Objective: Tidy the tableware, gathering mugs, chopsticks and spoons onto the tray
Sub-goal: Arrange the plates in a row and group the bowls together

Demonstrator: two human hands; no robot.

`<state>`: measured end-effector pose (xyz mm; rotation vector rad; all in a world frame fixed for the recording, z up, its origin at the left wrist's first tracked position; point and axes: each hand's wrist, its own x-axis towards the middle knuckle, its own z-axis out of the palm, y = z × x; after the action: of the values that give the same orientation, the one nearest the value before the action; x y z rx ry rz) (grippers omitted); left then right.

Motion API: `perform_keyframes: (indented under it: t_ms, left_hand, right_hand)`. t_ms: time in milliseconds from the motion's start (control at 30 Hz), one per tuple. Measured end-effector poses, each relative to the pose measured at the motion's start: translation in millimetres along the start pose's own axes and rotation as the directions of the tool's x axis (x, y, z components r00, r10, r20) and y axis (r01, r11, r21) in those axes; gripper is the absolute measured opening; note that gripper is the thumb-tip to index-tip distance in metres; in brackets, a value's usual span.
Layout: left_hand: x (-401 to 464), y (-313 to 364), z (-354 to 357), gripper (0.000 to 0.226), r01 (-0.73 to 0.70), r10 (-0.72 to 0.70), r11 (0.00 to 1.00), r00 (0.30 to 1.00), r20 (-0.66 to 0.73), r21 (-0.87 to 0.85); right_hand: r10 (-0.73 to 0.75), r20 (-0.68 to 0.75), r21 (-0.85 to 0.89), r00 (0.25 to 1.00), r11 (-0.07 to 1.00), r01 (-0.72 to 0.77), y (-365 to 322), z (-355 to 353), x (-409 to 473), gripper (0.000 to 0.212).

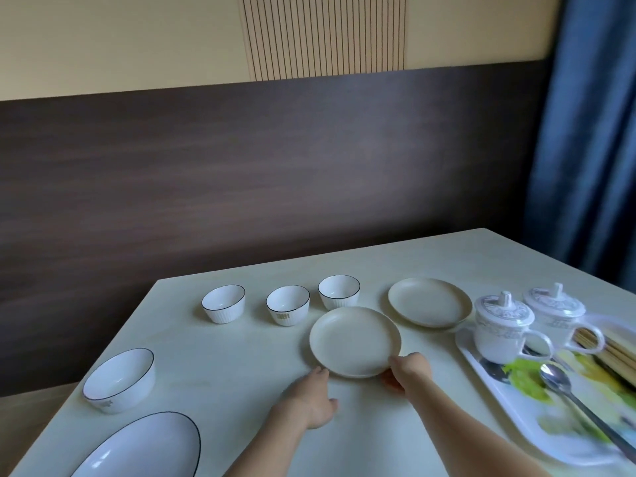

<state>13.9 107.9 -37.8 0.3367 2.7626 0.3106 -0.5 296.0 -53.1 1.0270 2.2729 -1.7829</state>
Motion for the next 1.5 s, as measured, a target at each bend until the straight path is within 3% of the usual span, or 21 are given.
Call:
perform_keyframes:
  t_ms: [167, 300, 433, 667, 800, 867, 933, 1000, 1067, 1100, 1233, 1500]
  left_hand:
    - [31, 11, 20, 0.08, 0.088, -0.092, 0.994, 0.995, -0.051, -0.069]
    - [47, 18, 20, 0.068, 0.121, -0.128, 0.991, 0.984, -0.128, -0.056]
    - [60, 24, 14, 0.059, 0.131, -0.156, 0.979, 0.974, -0.163, -0.155]
    - [81, 32, 11, 0.056, 0.24, -0.241, 0.97, 0.942, -0.232, -0.033]
    - [85, 39, 10, 0.053, 0.304, -0.303, 0.952, 0.912, -0.278, -0.039]
    - [88, 39, 9, 0.051, 0.365, -0.386, 0.922, 0.884, -0.263, -0.127]
    - [95, 37, 6, 0.046, 0.384, -0.475, 0.843, 0.86, -0.185, -0.378]
    - [101, 37, 4, 0.037, 0.311, -0.511, 0.581, 0.858, -0.04, -0.752]
    - [102, 40, 3, 0.028, 0.275, -0.476, 0.302, 0.873, 0.105, -0.913]
    - [104, 42, 4, 0.022, 0.263, -0.462, 0.233, 0.877, 0.131, -0.936]
    - [109, 41, 7, 0.01, 0.217, -0.456, 0.135, 0.88, 0.134, -0.967]
    - [108, 33, 8, 0.015, 0.153, -0.424, 0.061, 0.899, 0.113, -0.986]
  right_hand:
    - [0.018, 0.018, 0.094, 1.0, 0.995, -0.02, -2, -2, 20, 0.022]
    - [-0.006, 0.019, 0.167, 1.0, 0.986, 0.003, -3, -3, 35, 0.024]
    - [-0.031, 0.0, 0.198, 1.0, 0.98, 0.031, -1, 0, 49, 0.027]
    - [-0.024, 0.017, 0.239, 1.0, 0.971, 0.02, -6, 3, 62, 0.024]
    - [0.022, -0.017, 0.328, 1.0, 0.944, -0.015, -13, -1, 70, 0.046]
    - [0.079, -0.064, 0.417, 0.995, 0.908, -0.045, -18, -6, 74, 0.054]
    - [0.135, -0.079, 0.498, 0.988, 0.864, -0.078, -23, -12, 80, 0.056]
    - [0.184, -0.062, 0.572, 0.981, 0.812, -0.116, -26, -18, 88, 0.054]
    - [0.225, -0.05, 0.605, 0.973, 0.782, -0.15, -29, -21, 96, 0.052]
    - [0.243, -0.045, 0.612, 0.969, 0.773, -0.165, -30, -22, 99, 0.05]
    - [0.29, -0.007, 0.626, 0.957, 0.747, -0.222, -34, -25, 109, 0.03]
    - [0.267, -0.09, 0.65, 0.96, 0.746, -0.146, -28, -24, 99, 0.026]
